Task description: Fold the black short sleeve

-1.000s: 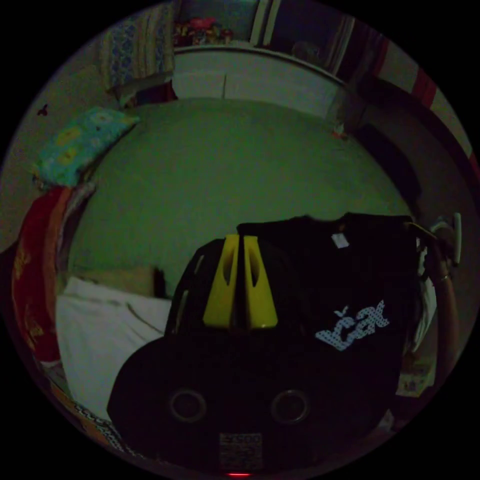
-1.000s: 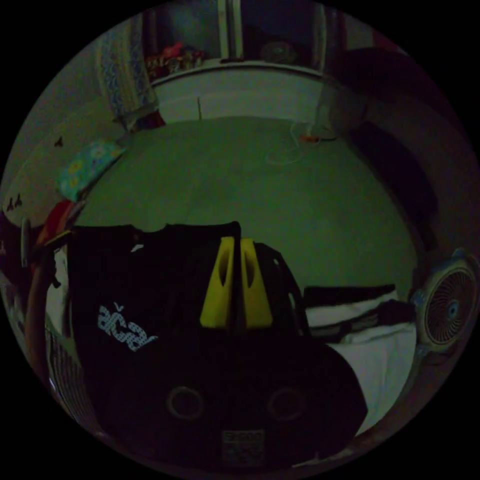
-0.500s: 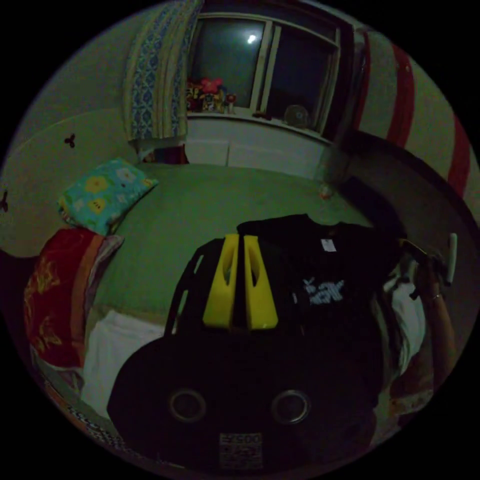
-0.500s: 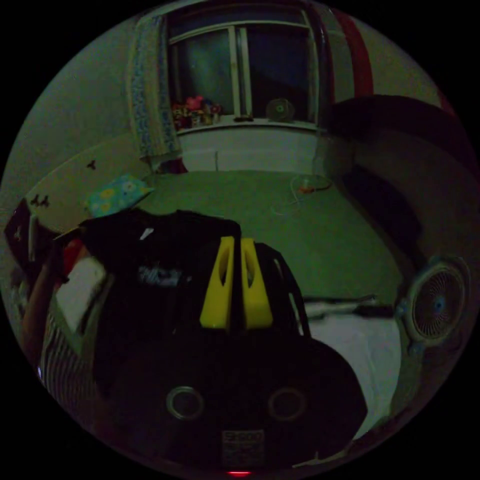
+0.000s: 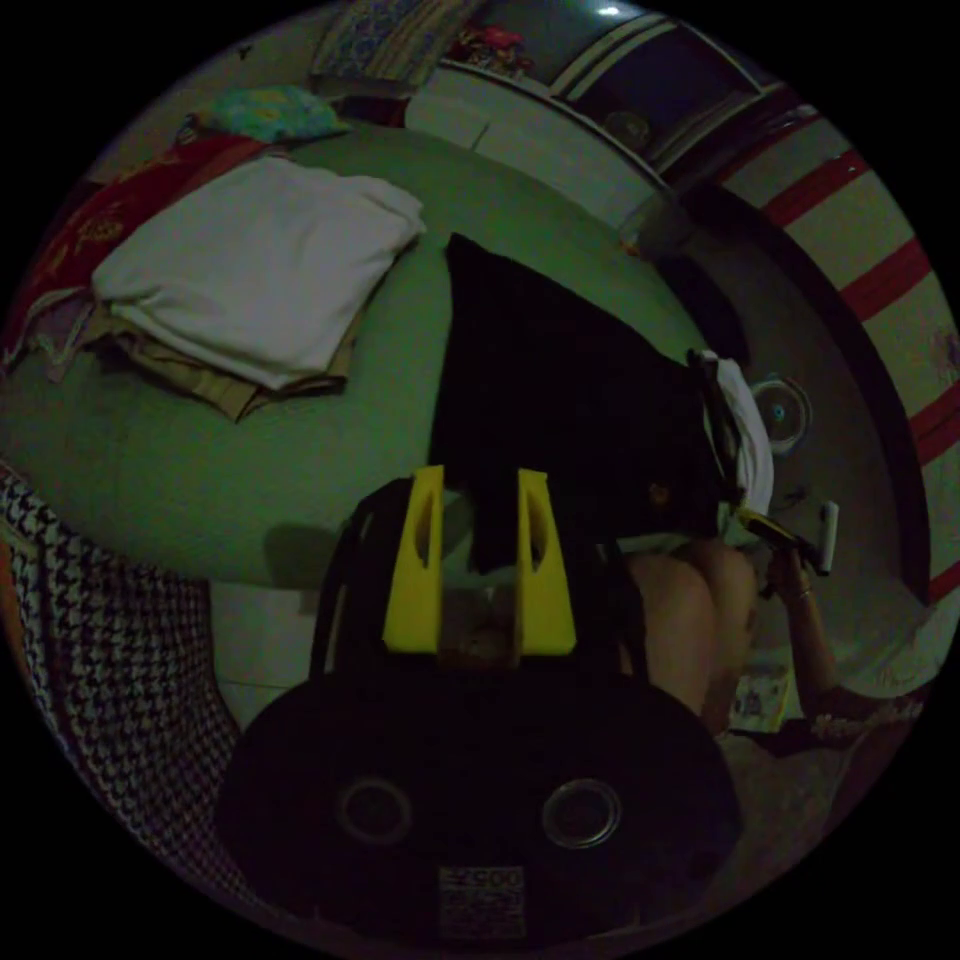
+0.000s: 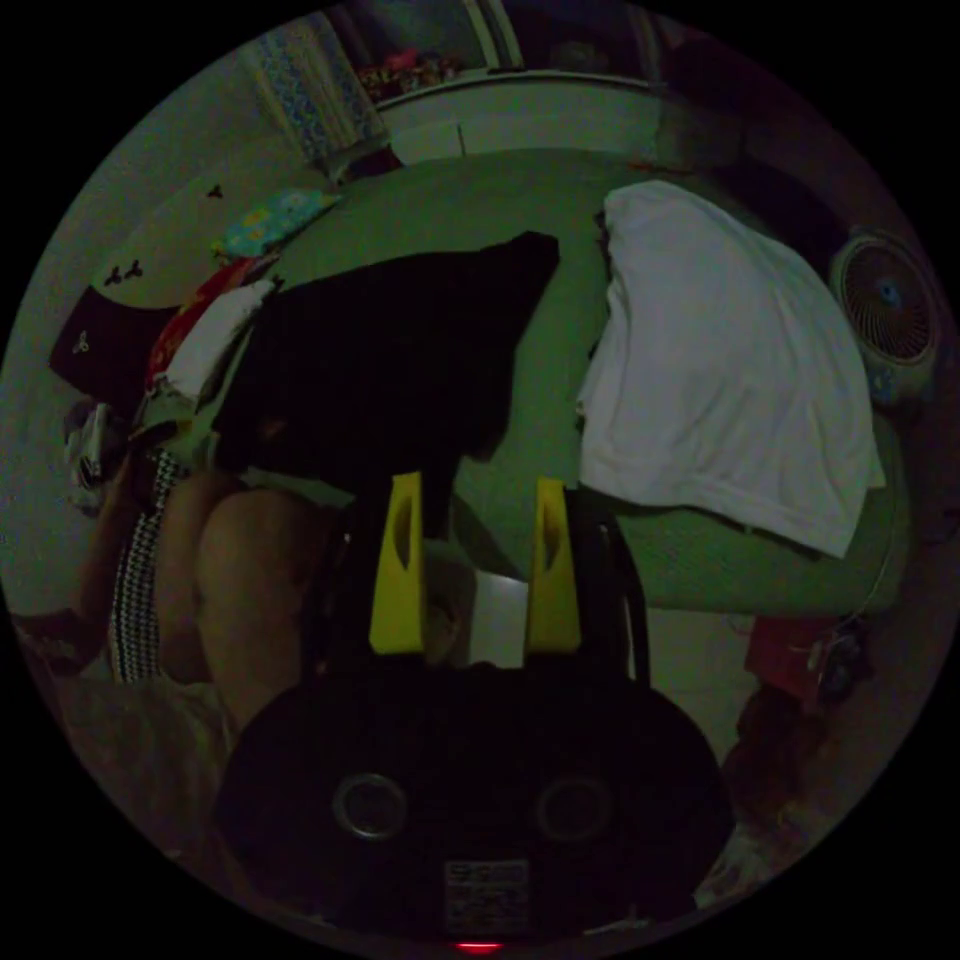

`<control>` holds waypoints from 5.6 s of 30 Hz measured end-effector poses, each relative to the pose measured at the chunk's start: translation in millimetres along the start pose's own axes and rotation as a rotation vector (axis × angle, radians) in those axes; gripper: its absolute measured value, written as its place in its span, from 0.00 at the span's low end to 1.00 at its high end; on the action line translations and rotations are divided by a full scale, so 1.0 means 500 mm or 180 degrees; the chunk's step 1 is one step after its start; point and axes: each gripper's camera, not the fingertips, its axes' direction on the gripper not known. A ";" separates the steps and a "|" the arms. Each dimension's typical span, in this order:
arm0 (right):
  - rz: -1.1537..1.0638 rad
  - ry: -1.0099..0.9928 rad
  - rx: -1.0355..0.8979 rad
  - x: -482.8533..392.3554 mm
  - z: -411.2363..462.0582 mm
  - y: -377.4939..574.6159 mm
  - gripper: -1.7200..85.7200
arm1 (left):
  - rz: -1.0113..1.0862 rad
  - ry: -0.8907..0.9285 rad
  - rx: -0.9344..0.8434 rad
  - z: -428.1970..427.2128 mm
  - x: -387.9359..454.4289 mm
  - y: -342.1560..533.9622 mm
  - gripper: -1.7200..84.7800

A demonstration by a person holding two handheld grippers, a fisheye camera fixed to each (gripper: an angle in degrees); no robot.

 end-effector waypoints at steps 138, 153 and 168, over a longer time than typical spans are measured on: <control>0.0906 -0.0710 0.0370 0.371 -0.284 0.203 0.16 | 0.1591 -0.0094 -0.0438 0.709 1.446 0.163 0.07; 0.1534 -0.1540 -0.0435 0.399 -0.036 -0.189 0.19 | 0.1428 0.0369 -0.0422 0.618 1.300 0.105 0.07; 0.1410 -0.1058 -0.0234 0.295 -0.090 -0.353 0.01 | 0.1643 0.0907 -0.0389 0.480 1.214 0.094 0.06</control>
